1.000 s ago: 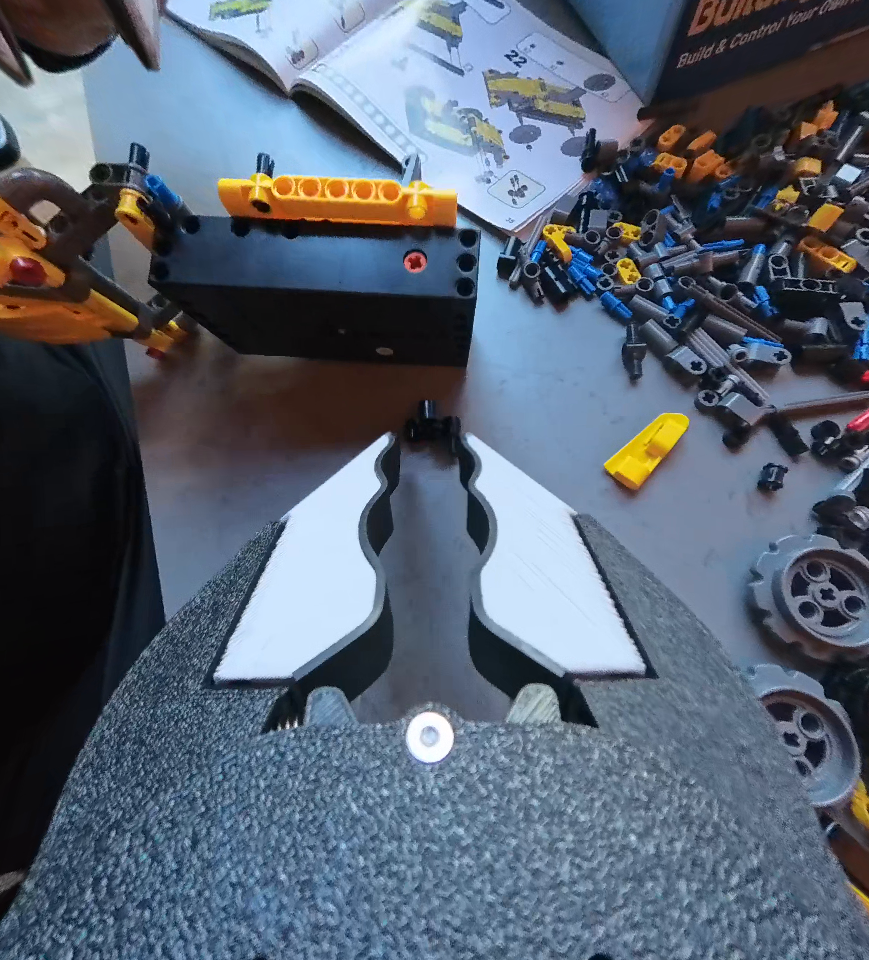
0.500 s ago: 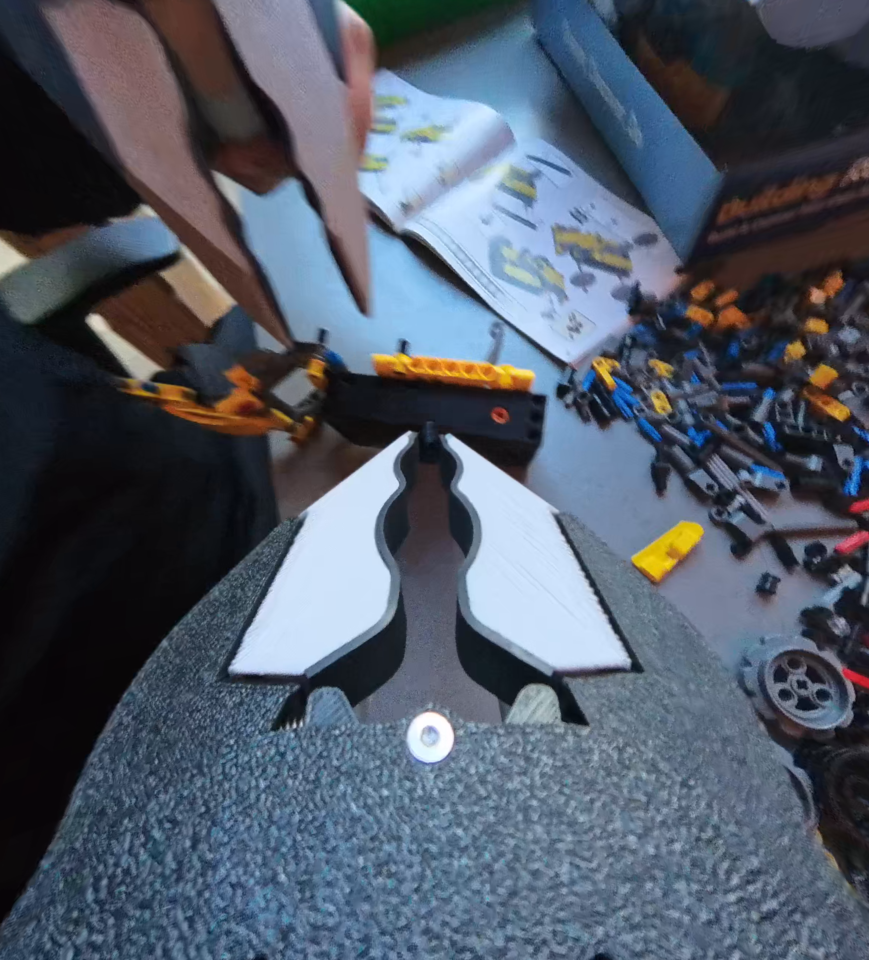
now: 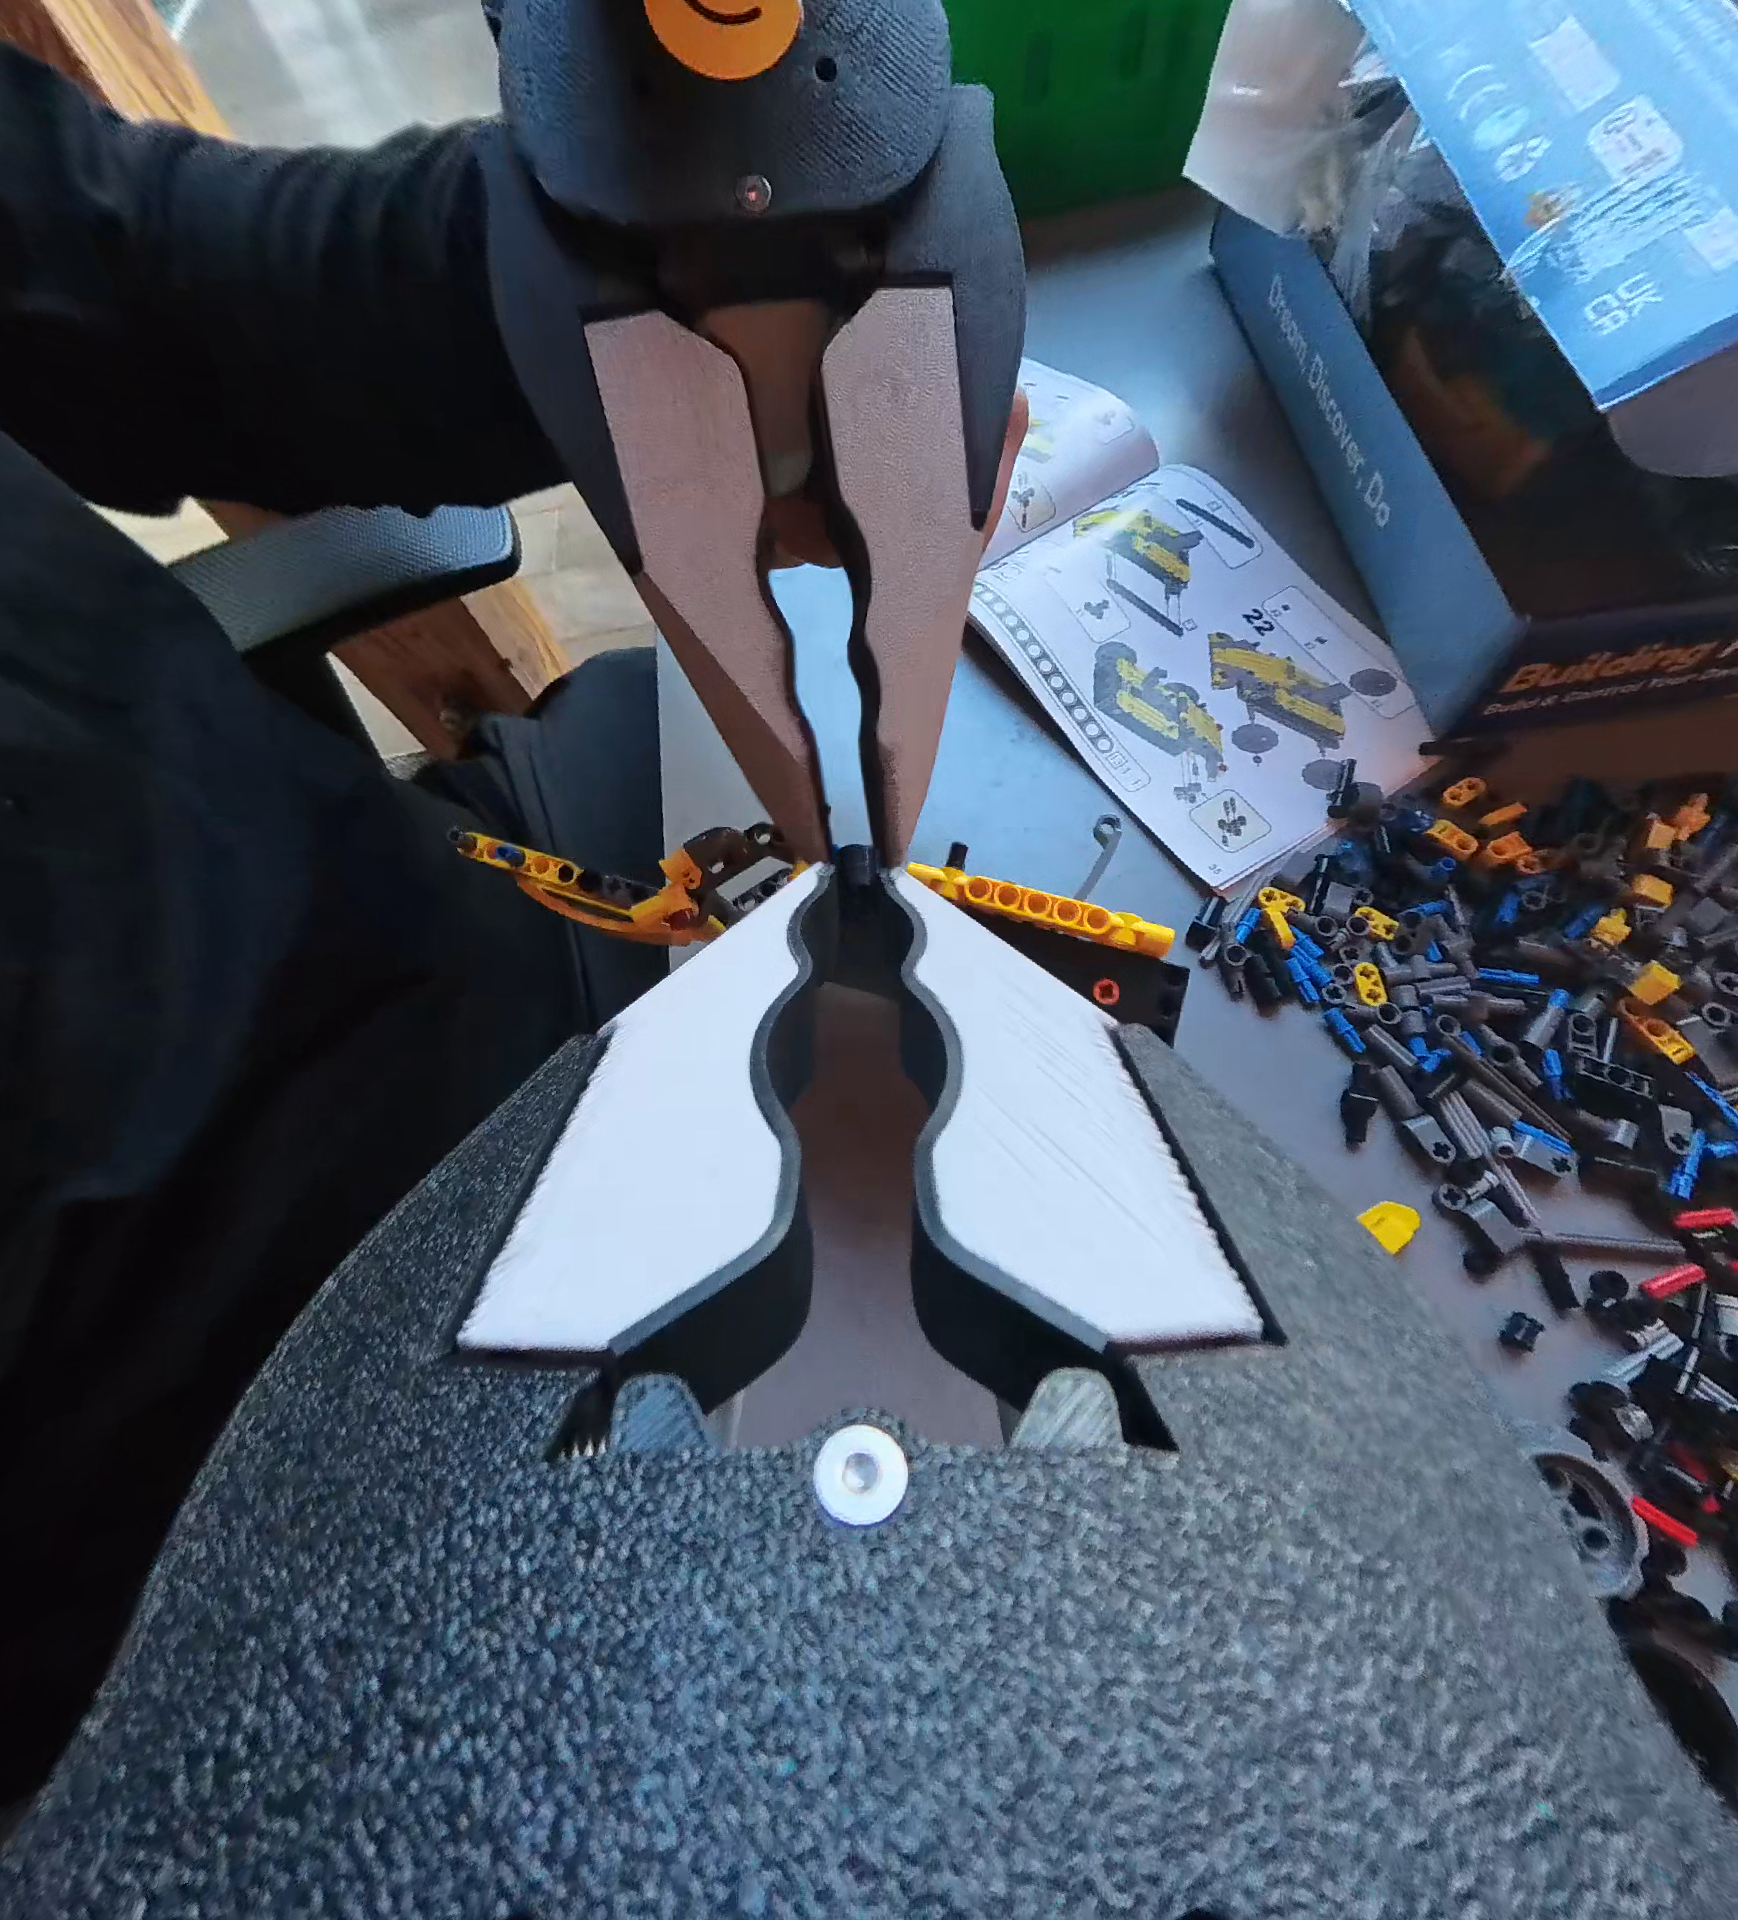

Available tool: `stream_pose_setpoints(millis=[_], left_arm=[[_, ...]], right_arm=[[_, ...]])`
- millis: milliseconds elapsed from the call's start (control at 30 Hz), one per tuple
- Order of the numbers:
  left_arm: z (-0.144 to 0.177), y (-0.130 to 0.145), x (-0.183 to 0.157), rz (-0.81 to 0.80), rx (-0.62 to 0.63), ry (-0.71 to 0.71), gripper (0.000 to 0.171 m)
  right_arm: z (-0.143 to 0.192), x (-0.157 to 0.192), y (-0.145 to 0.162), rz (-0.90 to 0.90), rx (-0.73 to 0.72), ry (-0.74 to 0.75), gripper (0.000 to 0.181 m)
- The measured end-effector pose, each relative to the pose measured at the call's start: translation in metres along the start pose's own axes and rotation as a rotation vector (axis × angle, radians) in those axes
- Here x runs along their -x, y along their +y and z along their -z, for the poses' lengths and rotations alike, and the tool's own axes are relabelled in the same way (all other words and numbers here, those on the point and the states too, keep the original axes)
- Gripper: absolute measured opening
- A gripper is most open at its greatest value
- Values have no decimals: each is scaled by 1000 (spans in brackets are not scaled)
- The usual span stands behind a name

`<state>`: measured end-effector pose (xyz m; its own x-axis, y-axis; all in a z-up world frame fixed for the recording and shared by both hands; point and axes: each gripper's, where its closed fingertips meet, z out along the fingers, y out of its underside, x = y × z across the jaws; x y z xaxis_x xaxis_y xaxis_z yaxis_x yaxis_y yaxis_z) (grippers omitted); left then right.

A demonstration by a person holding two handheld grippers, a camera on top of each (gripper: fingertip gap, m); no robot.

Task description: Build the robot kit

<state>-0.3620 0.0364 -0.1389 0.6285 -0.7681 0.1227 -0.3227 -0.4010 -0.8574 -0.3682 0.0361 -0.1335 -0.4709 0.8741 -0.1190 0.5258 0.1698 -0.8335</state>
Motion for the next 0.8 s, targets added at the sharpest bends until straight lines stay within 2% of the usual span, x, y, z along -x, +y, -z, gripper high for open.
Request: stream_pose_setpoints(millis=[33, 167, 233, 267, 333, 433, 500, 600, 633, 700, 767, 800], left_arm=[[0, 1, 0, -6, 5, -2, 2], [1, -1, 1, -43, -14, -17, 2], [2, -4, 2, -51, -50, -33, 1], [3, -6, 3, -49, -81, -38, 2], [6, -11, 4, -36, -160, -38, 2], [15, -19, 3, 18, -319, -10, 1], [23, -26, 2, 43, -432, 11, 1], [27, -30, -1, 67, -503, 33, 1], [27, -30, -2, 63, -511, 30, 1], [33, -30, 4, 52, -523, -22, 1], [46, -29, 3, 74, -548, -17, 1], [51, -24, 3, 94, -547, -12, 1]], right_arm=[[-1, 0, 0, -2, -2, -2, 7], [-1, -1, -5, -22, -39, 3, 7], [2, -3, -9, -28, -78, 19, 16], [5, -6, -11, -35, -110, 41, 20], [13, -14, -18, -73, -213, 93, 41], [22, -9, -25, -138, -379, 62, 39], [20, -1, -25, -148, -418, 38, 38], [15, 2, -26, -120, -435, 78, 38], [13, 2, -23, -117, -417, 91, 38], [15, -13, 2, -126, -287, 186, 29], [34, -51, 48, -175, -129, 388, 19], [48, -73, 82, -216, -8, 510, 0]])
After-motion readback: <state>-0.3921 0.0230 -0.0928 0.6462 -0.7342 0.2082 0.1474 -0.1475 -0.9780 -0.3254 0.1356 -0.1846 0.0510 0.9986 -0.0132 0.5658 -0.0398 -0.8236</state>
